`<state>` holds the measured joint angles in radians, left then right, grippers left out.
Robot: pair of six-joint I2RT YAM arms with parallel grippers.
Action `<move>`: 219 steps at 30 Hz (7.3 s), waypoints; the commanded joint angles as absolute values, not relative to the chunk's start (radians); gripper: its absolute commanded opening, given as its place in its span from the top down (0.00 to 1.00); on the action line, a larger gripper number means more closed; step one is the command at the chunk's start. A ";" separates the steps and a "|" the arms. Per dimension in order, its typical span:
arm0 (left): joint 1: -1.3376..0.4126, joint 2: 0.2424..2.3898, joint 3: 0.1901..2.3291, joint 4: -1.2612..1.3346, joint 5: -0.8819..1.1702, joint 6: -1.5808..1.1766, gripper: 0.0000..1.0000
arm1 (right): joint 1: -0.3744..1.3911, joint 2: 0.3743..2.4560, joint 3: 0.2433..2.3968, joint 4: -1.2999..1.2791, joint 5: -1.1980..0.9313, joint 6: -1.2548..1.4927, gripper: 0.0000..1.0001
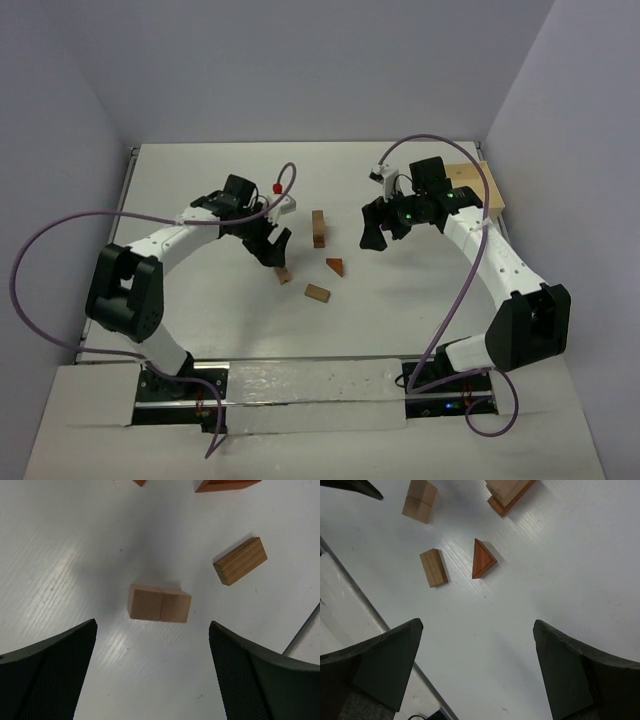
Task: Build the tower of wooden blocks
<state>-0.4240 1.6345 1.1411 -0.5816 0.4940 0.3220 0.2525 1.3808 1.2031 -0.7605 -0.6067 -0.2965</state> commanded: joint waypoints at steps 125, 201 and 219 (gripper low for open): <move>-0.480 1.639 1.329 -0.717 0.648 1.036 0.80 | 0.193 1.469 1.230 -0.751 -0.757 -0.210 0.00; -0.562 2.238 2.144 -0.995 0.606 0.840 0.71 | 0.089 1.451 1.203 -0.723 -0.812 -0.198 0.00; -0.566 2.262 2.171 -0.980 0.589 0.829 0.68 | 0.089 1.450 1.200 -0.721 -0.816 -0.198 0.00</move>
<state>-0.5575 2.2450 2.1145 -1.0076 0.5803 0.8393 0.0975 1.4704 1.2030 -0.7475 -0.7959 -0.2023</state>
